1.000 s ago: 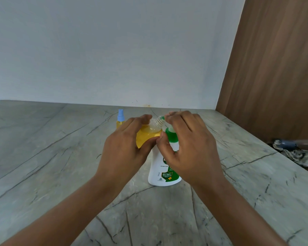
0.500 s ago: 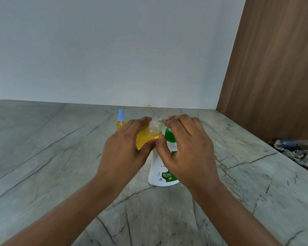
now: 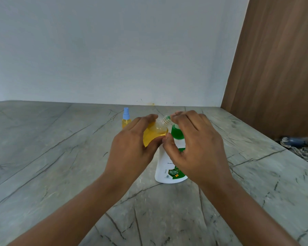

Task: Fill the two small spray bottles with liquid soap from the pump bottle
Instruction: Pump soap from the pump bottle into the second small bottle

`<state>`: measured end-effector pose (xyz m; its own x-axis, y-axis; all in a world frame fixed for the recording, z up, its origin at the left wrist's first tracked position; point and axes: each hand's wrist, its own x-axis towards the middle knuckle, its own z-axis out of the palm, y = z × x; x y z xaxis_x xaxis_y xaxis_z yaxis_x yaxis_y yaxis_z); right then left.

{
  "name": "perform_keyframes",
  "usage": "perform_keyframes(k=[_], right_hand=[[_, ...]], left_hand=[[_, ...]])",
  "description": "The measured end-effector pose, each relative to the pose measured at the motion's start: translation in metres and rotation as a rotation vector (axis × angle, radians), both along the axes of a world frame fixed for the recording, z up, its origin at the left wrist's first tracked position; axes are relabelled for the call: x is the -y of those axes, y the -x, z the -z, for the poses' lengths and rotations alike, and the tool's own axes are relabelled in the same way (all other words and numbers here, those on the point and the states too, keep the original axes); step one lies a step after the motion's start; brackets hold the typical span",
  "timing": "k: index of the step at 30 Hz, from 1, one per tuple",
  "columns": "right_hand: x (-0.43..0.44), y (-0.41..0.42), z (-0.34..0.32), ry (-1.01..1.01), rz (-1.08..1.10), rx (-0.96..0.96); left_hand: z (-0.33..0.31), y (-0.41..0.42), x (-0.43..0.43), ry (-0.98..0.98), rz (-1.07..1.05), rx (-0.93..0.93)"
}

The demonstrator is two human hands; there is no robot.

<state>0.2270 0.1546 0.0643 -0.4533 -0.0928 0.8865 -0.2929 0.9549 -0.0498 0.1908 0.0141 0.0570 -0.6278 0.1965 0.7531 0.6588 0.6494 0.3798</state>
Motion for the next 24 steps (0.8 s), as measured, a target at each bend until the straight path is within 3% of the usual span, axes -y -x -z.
perform_keyframes(k=[24], right_hand=[[0.0, 0.005, 0.007, 0.0, -0.011, -0.093]], left_hand=[[0.001, -0.001, 0.0, -0.011, 0.015, -0.006]])
